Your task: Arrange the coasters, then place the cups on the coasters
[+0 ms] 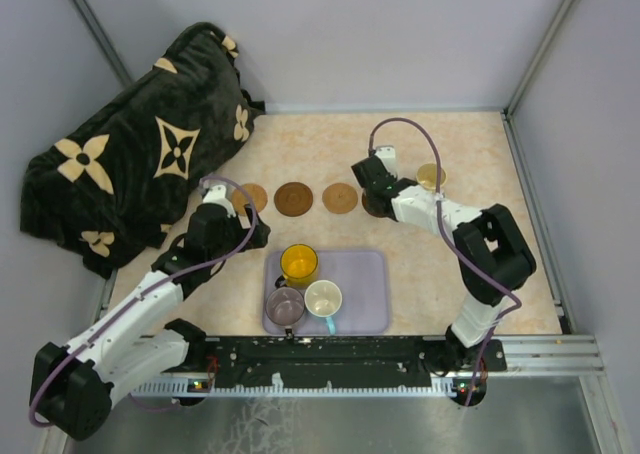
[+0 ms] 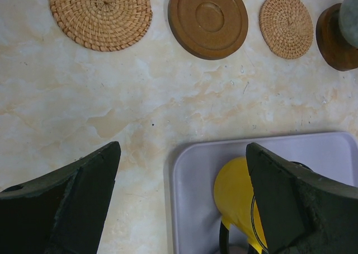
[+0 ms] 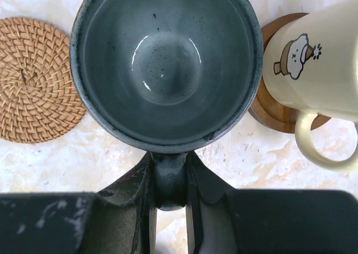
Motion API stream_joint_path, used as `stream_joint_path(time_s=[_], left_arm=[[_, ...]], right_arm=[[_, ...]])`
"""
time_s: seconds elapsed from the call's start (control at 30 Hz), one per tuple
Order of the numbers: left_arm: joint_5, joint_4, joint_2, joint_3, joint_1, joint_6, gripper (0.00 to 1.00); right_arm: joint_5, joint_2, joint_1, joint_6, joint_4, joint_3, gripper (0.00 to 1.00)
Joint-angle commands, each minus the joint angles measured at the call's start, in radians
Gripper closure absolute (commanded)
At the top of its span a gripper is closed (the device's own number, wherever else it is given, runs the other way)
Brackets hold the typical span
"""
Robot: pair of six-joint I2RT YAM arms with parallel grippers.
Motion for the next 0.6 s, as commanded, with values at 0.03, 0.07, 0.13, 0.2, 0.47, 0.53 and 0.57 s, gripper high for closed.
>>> stream_joint_path(time_s=[0.03, 0.07, 0.13, 0.2, 0.47, 0.53, 0.57], left_arm=[[0.013, 0.03, 0.003, 0.016, -0.002, 0.012, 0.01], [0.013, 0.031, 0.004, 0.018, -0.002, 0.013, 0.01], [0.012, 0.029, 0.007, 0.02, -0.002, 0.015, 0.01], [0.009, 0.027, 0.008, 0.022, -0.003, 0.014, 0.01], [0.006, 0.028, 0.013, 0.021, -0.003, 0.013, 0.01], [0.004, 0.027, 0.014, 0.021, -0.002, 0.013, 0.01], [0.004, 0.027, 0.014, 0.02, -0.002, 0.011, 0.01]], right_arm=[[0.025, -0.036, -0.017, -0.012, 0.148, -0.015, 1.0], [0.023, -0.04, -0.021, -0.014, 0.158, -0.025, 1.0], [0.015, -0.045, -0.026, -0.016, 0.168, -0.037, 1.0], [0.008, -0.046, -0.028, -0.017, 0.174, -0.044, 1.0], [-0.003, -0.085, -0.028, -0.015, 0.192, -0.06, 1.0], [-0.001, -0.091, -0.028, -0.018, 0.197, -0.067, 1.0], [-0.001, -0.092, -0.028, -0.018, 0.199, -0.069, 1.0]])
